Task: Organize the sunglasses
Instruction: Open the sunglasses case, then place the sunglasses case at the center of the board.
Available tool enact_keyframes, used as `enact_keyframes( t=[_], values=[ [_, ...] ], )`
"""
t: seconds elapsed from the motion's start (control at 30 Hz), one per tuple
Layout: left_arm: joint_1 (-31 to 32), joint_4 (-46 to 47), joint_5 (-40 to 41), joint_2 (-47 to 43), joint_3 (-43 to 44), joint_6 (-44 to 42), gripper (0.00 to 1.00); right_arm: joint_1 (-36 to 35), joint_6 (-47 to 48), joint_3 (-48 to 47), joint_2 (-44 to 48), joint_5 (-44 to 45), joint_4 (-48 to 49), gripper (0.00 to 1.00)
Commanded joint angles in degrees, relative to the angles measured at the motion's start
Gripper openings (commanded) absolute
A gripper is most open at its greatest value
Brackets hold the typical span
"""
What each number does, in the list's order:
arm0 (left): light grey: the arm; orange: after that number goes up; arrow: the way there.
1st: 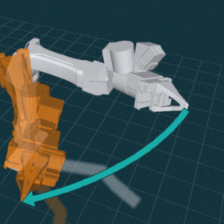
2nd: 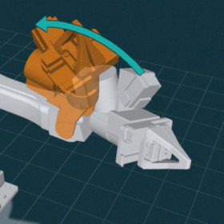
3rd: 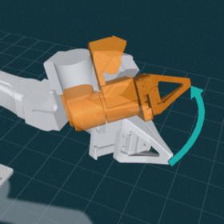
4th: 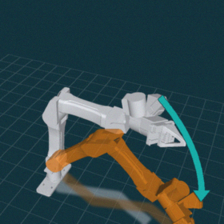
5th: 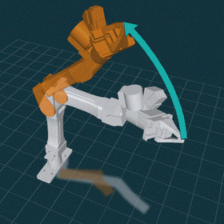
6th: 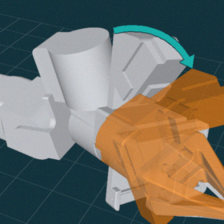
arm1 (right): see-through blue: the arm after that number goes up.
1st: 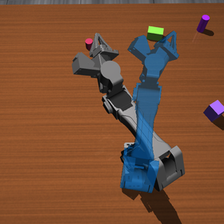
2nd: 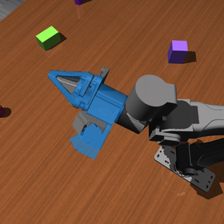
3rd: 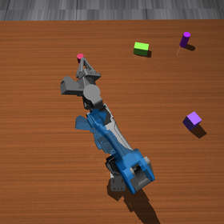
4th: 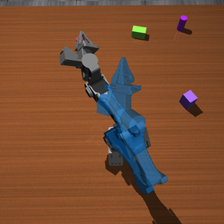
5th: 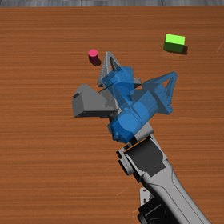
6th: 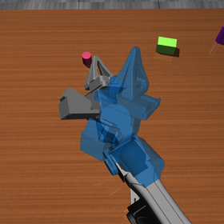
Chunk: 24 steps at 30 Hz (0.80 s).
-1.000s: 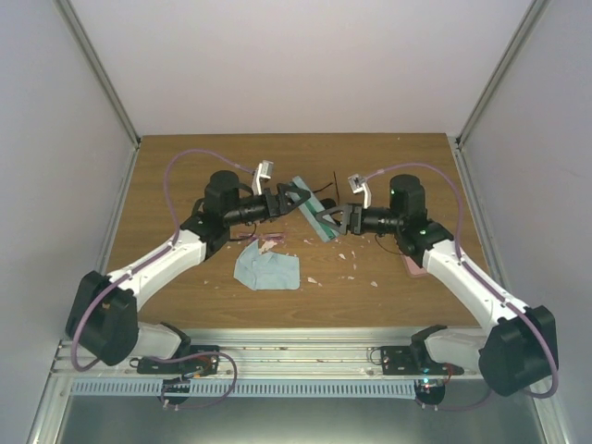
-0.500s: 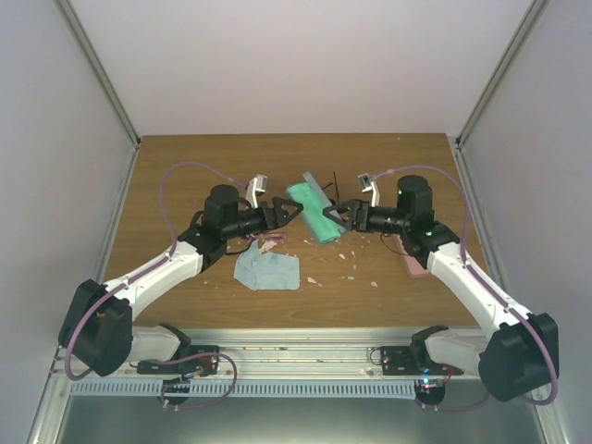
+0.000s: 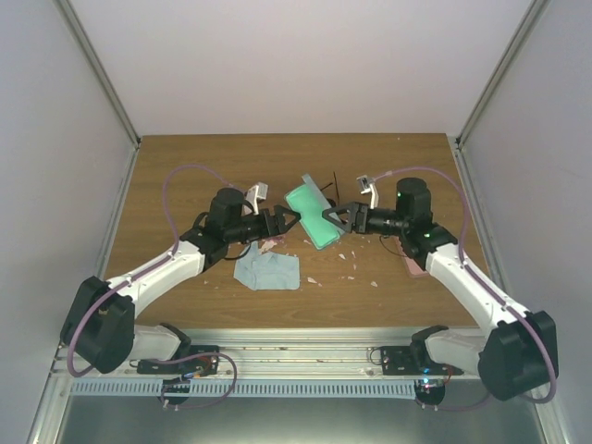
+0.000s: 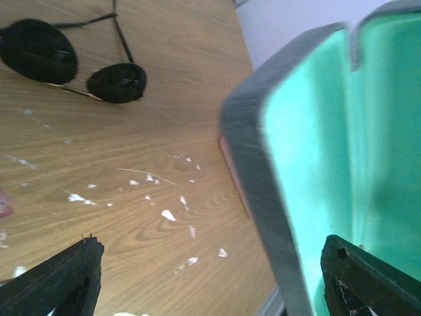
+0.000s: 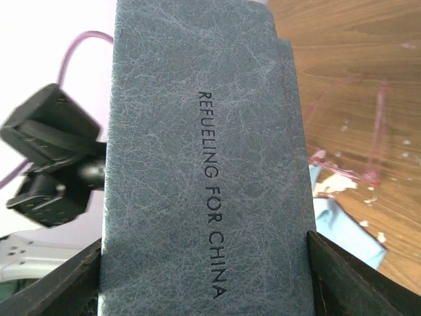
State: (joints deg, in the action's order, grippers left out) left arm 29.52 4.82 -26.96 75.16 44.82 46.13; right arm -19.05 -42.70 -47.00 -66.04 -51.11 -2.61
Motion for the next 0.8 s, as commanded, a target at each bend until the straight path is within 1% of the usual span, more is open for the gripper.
enact_keyframes(
  t=[0.0,0.1,0.27,0.4,0.47,0.53,0.57,0.63,0.77],
  values=[
    [-0.5,-5.1,5.5,-0.5,3.2,-5.1,0.90,0.2,5.2,1.9,-3.7,4.4,-0.9,0.42],
    [-0.6,-8.3,7.6,0.5,3.9,-7.2,0.90,0.8,6.5,4.4,-7.5,4.9,1.2,0.42],
    [-0.6,-10.0,7.0,3.2,3.2,-8.9,0.88,2.4,7.6,8.3,-14.7,2.7,7.4,0.43],
    [-0.5,-9.2,5.6,5.3,2.7,-8.8,0.88,3.6,7.5,10.4,-19.7,-0.4,12.6,0.46],
    [-0.6,-8.9,5.1,6.3,2.7,-8.6,0.87,4.3,7.1,11.9,-21.6,-1.4,15.0,0.49],
    [-0.6,-8.8,4.8,7.2,2.8,-8.6,0.87,5.4,6.2,13.5,-23.0,-2.4,17.9,0.56],
    [-0.6,-8.8,4.7,7.4,2.9,-8.5,0.87,5.8,5.7,14.2,-23.6,-2.9,19.1,0.64],
    [-0.6,-8.8,4.6,7.8,3.0,-8.4,0.87,6.3,5.7,15.1,-24.4,-2.7,20.2,0.76],
    [-0.6,-9.3,4.9,7.9,3.2,-8.7,0.87,6.8,6.9,15.6,-24.6,-2.0,20.2,0.95]
  ],
)
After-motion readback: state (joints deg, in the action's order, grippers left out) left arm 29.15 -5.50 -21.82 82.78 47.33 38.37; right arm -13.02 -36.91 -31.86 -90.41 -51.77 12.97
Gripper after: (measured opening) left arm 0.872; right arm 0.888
